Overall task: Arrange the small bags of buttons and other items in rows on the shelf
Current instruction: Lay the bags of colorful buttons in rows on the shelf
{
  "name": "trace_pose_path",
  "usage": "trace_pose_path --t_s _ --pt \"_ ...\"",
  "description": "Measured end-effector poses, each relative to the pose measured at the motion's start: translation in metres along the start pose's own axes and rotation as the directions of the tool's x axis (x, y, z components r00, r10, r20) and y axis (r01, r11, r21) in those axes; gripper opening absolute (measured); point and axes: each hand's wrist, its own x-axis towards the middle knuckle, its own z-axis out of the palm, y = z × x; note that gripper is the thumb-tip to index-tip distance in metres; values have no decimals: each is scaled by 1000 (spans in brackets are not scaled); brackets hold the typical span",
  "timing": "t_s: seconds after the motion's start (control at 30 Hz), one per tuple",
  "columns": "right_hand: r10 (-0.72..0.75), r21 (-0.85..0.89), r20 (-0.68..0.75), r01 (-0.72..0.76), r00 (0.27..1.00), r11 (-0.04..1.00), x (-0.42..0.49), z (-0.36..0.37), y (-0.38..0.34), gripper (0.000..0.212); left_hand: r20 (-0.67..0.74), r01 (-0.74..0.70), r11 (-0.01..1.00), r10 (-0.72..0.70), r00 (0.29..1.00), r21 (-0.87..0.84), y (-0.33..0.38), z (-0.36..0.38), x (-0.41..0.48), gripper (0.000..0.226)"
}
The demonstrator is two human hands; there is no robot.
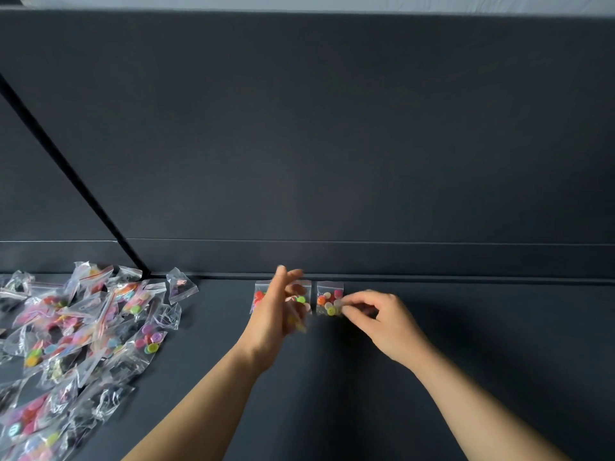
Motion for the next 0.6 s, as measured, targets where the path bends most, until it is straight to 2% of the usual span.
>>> trace_pose_path --t_s 0.03,0.1,0.23,0.3,0.37,0.53,0.6 --pt "45 125 27 -48 999 991 -5 -1 -9 11 31 48 991 -45 999 -123 4 4 0 57" --pt "72 271 74 -90 995 958 -12 -1 -22 8 98 96 965 -74 992 -245 7 12 0 61" --pt "62 305 140 -102 988 947 -20 0 -30 13 233 163 943 -95 968 -290 -1 30 -2 68" --pt "65 289 134 -102 989 952 -22 -1 -29 9 248 160 953 -94 964 -258 -3 37 -6 65" --pt "96 308 89 -119 991 944 -24 -7 -23 7 245 148 965 -92 965 -217 -6 39 -9 51" --pt "225 406 67 -233 972 884 -28 -26 -9 7 189 -29 990 2 982 141 -18 42 -18 18" --pt "247 401 61 -251 967 881 -29 -30 -8 9 179 -34 982 0 984 186 -21 44 -21 12"
